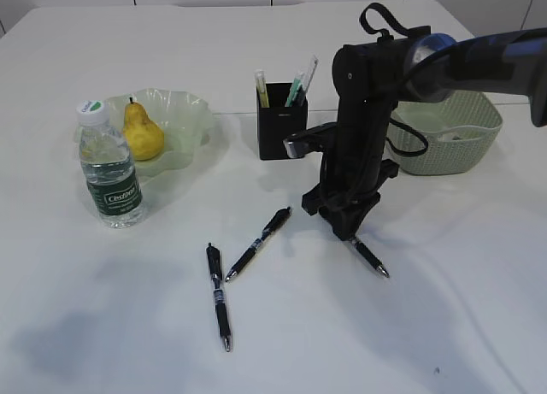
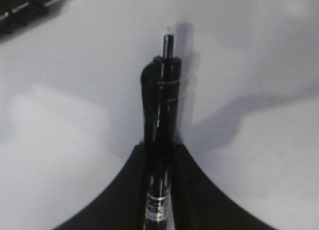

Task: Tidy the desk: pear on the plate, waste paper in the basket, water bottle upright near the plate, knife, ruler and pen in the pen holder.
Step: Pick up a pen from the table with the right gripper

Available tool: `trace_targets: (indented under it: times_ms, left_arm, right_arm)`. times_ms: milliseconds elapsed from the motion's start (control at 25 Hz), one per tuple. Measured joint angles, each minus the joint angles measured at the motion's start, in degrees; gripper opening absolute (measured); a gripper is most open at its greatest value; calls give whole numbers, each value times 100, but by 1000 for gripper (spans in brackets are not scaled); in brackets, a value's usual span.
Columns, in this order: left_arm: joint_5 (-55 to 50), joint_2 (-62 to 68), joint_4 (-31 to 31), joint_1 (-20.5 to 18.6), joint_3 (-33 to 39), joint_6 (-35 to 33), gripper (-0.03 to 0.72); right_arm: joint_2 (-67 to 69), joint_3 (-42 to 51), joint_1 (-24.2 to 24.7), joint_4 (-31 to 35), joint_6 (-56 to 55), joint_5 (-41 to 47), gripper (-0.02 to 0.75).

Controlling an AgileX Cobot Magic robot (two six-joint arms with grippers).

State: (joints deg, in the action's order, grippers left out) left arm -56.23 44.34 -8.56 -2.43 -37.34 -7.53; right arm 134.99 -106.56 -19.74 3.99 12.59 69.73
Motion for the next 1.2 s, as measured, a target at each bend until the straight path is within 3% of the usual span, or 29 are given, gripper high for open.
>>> trace_targets:
  times_ms: [1200]
  left_arm:
    - [-71,0,-181,0,0,0,239]
  right_arm:
    - [-1686,0,0,184,-265,32,121]
